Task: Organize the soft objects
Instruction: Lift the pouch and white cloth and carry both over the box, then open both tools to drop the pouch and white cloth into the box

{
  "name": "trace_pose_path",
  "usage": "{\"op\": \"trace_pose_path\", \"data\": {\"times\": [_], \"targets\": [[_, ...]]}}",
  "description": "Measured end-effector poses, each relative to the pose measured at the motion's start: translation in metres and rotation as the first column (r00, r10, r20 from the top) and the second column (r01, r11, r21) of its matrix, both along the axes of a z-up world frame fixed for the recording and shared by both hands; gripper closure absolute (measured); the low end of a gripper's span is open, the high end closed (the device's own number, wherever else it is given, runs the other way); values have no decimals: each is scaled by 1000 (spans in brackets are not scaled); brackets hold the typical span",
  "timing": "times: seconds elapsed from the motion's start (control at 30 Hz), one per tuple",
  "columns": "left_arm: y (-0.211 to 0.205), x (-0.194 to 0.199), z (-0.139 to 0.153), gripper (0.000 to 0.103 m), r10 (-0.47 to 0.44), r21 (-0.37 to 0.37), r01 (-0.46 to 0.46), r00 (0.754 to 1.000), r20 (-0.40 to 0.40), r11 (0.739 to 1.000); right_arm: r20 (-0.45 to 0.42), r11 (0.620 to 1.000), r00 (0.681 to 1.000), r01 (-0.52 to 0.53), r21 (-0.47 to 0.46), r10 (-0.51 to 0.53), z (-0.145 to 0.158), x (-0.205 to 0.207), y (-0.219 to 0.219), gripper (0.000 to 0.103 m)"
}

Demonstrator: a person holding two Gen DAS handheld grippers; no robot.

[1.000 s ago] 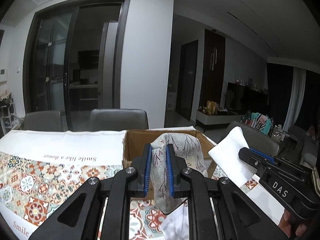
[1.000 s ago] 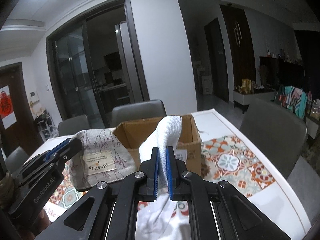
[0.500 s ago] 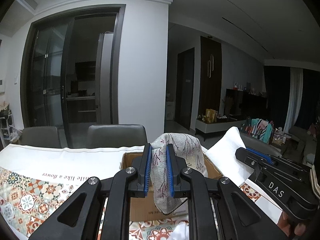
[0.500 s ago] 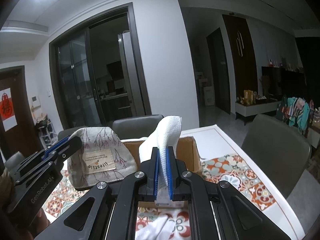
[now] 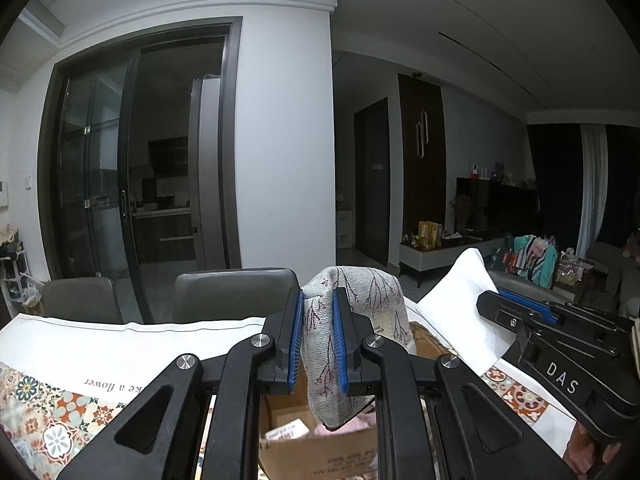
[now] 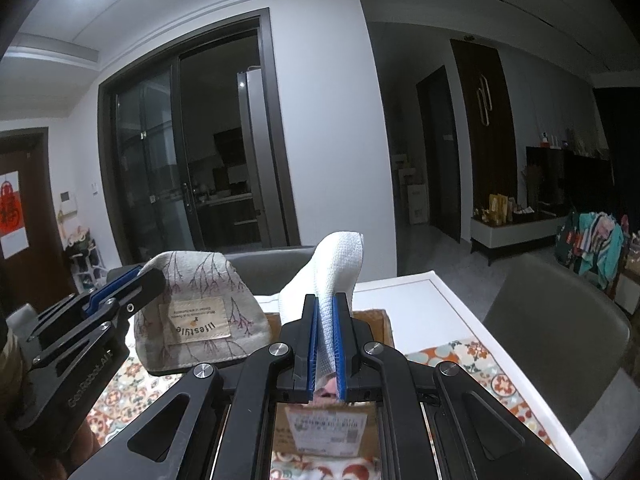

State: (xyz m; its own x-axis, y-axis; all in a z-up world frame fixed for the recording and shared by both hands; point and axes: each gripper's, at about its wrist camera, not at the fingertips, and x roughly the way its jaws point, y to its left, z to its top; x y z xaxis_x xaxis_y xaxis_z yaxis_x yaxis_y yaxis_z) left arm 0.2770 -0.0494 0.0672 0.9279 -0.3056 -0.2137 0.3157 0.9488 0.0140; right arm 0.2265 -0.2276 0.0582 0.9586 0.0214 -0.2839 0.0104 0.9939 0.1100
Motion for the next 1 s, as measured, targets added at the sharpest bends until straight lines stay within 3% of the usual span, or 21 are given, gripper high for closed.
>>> {"op": "trace_pose_path", "data": {"times": [0.23, 0.53, 1.0], "targets": [[-8, 25, -17, 87, 5, 19, -5, 999, -36, 1000, -44, 1000, 999, -23, 2, 23, -13, 26, -1, 94], [-13, 60, -49, 87, 1, 25, 3, 990, -142, 1000, -152, 999, 988, -37, 15, 39, -43, 64, 0, 94], [-26, 75, -91, 87, -10, 97, 37, 964, -264, 995, -285, 1000, 958, -28, 5, 29, -76, 86, -4, 94]]}}
